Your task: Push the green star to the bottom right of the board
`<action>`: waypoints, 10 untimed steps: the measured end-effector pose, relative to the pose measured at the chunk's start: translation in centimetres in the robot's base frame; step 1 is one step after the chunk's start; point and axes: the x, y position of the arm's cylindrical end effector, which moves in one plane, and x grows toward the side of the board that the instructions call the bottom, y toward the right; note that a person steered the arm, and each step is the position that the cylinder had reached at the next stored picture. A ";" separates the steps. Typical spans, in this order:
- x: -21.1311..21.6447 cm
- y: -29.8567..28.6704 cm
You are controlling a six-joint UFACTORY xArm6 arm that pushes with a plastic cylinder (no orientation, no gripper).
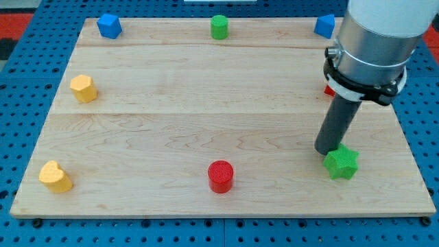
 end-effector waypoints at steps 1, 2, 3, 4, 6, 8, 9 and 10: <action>0.5 1.2; 1.0 2.0; 1.3 2.1; 1.7 2.3; 1.6 2.4; 1.4 0.9; 1.4 -3.4; 2.3 -5.8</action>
